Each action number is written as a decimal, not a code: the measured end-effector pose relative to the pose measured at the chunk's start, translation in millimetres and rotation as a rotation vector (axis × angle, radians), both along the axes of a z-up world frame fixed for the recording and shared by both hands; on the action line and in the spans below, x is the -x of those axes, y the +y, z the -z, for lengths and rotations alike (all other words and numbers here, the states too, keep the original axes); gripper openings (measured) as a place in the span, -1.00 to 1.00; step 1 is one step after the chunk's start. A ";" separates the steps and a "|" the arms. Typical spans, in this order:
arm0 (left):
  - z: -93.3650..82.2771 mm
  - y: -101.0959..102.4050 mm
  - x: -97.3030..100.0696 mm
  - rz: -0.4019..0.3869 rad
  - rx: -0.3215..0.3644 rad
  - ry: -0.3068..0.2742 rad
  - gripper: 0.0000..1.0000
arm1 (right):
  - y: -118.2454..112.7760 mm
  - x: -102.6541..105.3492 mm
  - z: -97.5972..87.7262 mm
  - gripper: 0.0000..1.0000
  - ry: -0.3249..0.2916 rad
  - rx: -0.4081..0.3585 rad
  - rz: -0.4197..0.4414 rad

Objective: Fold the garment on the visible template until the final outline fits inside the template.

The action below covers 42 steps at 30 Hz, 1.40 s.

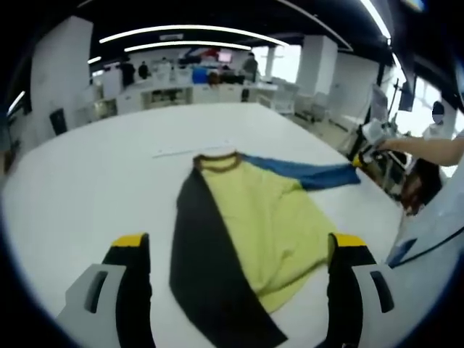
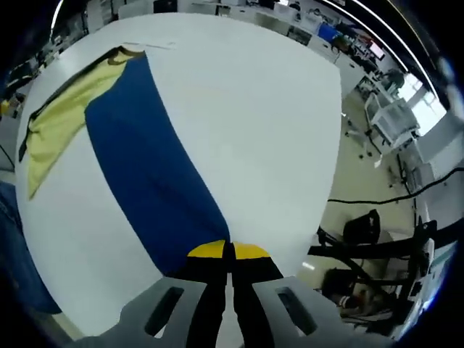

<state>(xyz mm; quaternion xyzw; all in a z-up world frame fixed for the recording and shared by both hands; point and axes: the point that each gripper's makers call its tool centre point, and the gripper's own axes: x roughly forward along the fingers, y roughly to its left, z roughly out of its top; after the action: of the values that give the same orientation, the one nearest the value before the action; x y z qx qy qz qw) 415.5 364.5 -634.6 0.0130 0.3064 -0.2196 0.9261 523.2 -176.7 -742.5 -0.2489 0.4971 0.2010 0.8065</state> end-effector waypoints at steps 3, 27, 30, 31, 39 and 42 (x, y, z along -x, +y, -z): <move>-1.0 0.4 0.2 -0.006 0.002 -0.004 0.99 | -2.8 -6.1 2.4 -0.96 -0.015 0.023 -0.002; 0.5 -1.9 5.0 -0.019 -0.004 0.022 0.97 | -14.7 -9.2 20.5 -0.95 0.005 0.051 0.016; 0.6 -3.7 4.6 -0.014 -0.004 0.023 0.97 | -15.3 -8.4 20.1 -0.94 -0.004 0.043 0.017; 0.4 -4.3 4.4 -0.013 -0.003 0.022 0.97 | -15.8 -8.2 19.6 -0.92 -0.009 0.044 0.015; -1.4 -8.7 2.4 -0.007 -0.009 0.012 0.96 | -21.9 -6.9 15.9 -0.70 -0.064 0.030 0.022; -2.5 -10.7 2.3 -0.002 -0.005 0.008 0.95 | -23.5 -5.9 14.0 -0.58 -0.072 0.031 0.024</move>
<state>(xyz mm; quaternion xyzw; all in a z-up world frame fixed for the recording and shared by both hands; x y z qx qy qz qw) 413.3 353.9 -632.2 0.0139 0.3106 -0.2180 0.9251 529.1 -200.3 -756.5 -0.2626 0.4739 0.1744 0.8222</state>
